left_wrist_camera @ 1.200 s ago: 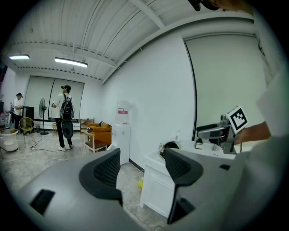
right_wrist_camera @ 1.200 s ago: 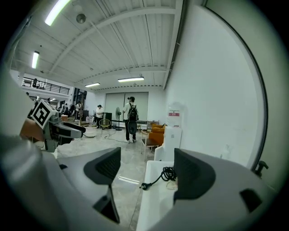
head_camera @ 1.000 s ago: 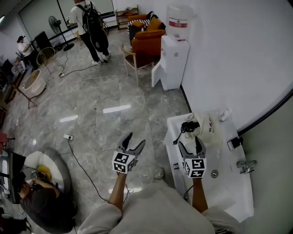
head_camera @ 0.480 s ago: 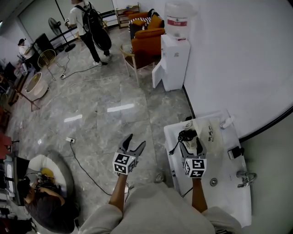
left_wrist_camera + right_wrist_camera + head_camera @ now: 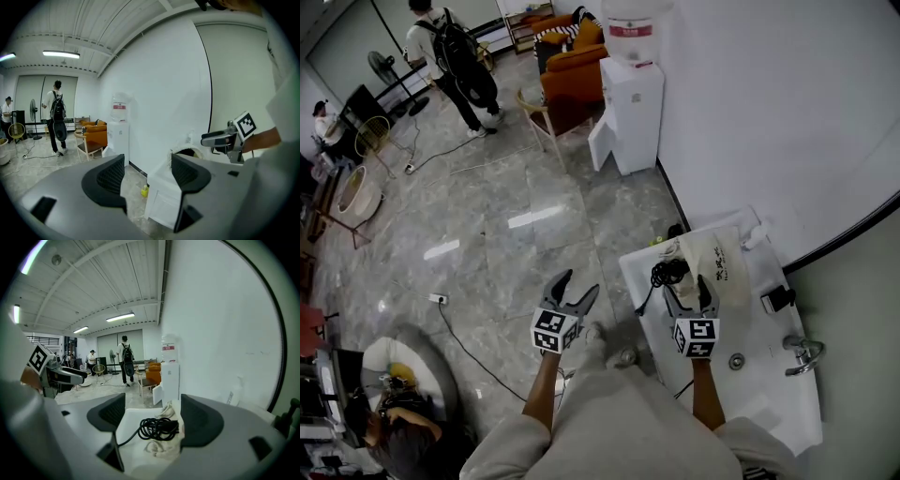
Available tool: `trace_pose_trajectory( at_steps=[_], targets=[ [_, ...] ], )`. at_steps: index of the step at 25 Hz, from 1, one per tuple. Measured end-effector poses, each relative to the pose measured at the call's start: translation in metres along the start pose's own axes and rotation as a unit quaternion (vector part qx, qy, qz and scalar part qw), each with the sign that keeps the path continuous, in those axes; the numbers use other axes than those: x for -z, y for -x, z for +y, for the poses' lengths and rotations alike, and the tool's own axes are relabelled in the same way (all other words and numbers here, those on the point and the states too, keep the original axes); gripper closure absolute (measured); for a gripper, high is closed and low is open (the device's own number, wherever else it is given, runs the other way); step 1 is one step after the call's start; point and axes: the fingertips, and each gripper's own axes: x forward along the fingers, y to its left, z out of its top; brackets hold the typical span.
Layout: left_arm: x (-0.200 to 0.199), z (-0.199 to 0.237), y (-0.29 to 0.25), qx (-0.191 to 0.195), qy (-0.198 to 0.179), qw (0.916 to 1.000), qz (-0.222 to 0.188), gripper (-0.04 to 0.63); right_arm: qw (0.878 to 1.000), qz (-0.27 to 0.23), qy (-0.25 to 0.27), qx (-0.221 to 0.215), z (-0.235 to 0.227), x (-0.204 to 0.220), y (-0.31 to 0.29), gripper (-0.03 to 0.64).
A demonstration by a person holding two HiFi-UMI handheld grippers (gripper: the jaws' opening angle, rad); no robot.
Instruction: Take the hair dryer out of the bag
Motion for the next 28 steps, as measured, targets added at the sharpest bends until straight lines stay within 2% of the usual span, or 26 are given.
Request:
trace_pose_trajectory(
  at_steps=[7, 14, 20, 28],
  targets=[
    [-0.008, -0.022, -0.052, 0.069, -0.020, 0.9973, 0.016, 0.302, 0.999, 0.012, -0.012, 0.043, -0.027, 0.007, 0.000, 0.264],
    [-0.011, -0.043, -0.107, 0.157, -0.040, 0.9863, 0.034, 0.302, 0.994, 0.028, -0.019, 0.103, -0.054, 0.015, -0.003, 0.264],
    [-0.008, -0.075, -0.158, 0.257, -0.064, 0.9618, 0.070, 0.302, 0.985, 0.047, -0.037, 0.163, -0.073, 0.016, -0.004, 0.264],
    [-0.005, -0.116, -0.202, 0.364, -0.098, 0.9209, 0.099, 0.302, 0.972, 0.070, -0.064, 0.214, -0.083, 0.022, -0.014, 0.264]
  ],
)
